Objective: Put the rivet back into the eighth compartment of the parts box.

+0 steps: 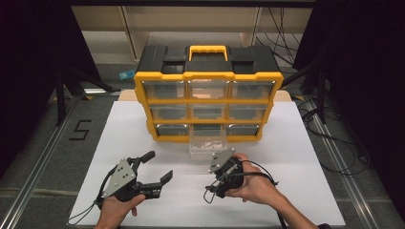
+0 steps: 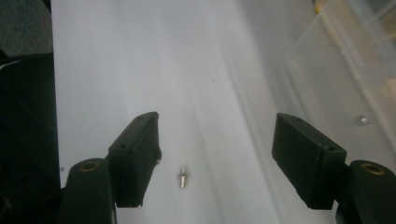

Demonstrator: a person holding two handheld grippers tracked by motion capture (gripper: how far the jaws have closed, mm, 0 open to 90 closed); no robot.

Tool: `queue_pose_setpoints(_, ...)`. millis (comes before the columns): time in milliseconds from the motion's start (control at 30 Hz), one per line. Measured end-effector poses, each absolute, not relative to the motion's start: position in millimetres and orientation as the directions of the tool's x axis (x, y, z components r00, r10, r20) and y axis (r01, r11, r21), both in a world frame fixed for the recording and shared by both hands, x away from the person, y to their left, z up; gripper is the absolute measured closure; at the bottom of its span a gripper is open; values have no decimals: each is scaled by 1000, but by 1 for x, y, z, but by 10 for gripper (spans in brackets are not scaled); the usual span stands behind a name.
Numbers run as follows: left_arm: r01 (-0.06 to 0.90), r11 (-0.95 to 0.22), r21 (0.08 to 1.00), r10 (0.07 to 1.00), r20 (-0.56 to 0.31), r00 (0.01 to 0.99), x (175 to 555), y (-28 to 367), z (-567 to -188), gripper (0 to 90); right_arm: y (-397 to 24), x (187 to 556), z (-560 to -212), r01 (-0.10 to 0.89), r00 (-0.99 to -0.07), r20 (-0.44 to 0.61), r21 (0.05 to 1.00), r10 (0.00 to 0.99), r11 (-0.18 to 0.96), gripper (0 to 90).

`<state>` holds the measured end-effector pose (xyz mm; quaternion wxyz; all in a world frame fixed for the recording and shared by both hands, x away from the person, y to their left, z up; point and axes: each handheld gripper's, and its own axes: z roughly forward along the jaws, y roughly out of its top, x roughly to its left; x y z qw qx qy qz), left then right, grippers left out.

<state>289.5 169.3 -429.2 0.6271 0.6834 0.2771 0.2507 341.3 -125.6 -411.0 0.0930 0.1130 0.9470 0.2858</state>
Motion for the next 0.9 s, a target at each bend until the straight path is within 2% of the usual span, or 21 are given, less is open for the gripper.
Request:
queue_pose_setpoints(500,62,-58,996,693,-5,721,289,169,-429,161,-122,342,-436,183,-972,-57,436,230,881,408)
queue_pose_setpoints(900,60,-59,996,692,-2,722,289,170,-428,161,-120,341,-451,192,-977,-15,367,212,910,563)
